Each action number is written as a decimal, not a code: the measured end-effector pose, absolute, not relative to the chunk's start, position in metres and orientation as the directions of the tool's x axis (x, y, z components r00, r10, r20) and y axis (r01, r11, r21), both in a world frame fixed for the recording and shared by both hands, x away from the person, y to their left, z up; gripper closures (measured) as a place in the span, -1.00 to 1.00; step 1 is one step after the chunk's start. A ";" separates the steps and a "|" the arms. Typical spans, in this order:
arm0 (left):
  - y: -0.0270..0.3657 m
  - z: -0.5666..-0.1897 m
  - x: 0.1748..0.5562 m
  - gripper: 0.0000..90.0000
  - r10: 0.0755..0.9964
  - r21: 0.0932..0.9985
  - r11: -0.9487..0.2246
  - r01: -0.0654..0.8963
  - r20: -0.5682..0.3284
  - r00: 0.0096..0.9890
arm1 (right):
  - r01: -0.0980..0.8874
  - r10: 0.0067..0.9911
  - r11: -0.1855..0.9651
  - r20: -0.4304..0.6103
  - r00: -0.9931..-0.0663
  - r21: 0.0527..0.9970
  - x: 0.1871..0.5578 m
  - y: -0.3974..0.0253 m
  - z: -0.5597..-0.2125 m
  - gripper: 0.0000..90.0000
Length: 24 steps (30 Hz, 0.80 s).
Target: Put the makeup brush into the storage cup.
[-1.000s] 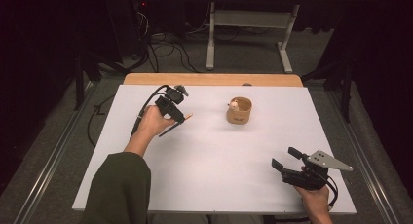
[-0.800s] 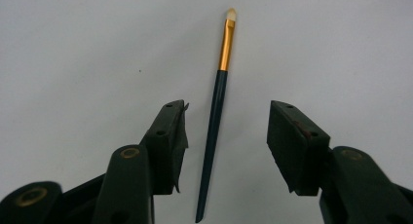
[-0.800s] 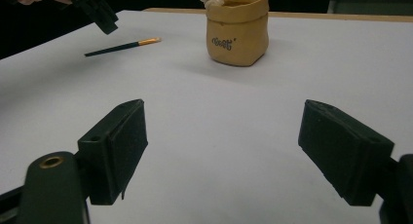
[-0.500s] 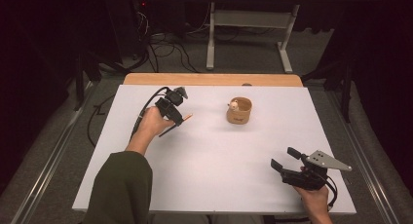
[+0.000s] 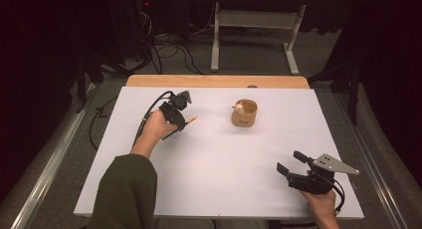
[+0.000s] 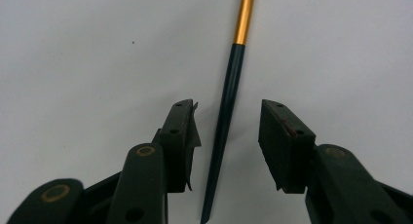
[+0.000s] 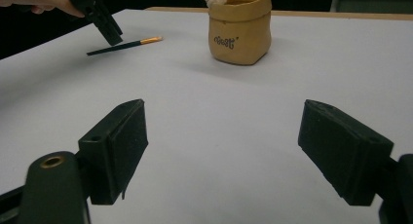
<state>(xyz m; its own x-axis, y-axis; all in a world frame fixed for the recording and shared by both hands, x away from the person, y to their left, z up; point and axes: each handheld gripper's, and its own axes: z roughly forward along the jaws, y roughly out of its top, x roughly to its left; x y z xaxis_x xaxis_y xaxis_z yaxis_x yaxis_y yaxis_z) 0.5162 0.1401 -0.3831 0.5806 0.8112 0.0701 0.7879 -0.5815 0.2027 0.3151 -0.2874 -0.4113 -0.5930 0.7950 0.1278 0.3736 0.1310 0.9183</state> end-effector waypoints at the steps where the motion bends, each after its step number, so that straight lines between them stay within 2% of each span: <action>1: 0.140 -0.383 0.516 0.28 0.811 0.203 -0.581 0.788 0.070 0.581 | 0.374 0.795 0.131 0.128 -0.593 0.918 0.315 -0.287 -0.411 -0.55; 19: 0.146 -0.396 0.521 0.43 0.837 0.159 -0.538 0.828 -0.016 0.547 | 0.371 0.788 0.142 0.121 -0.603 0.918 0.315 -0.287 -0.412 -0.55; 24: 0.146 -0.396 0.521 0.50 0.837 0.153 -0.538 0.829 -0.015 0.546 | 0.370 0.786 0.143 0.121 -0.606 0.918 0.315 -0.286 -0.412 -0.55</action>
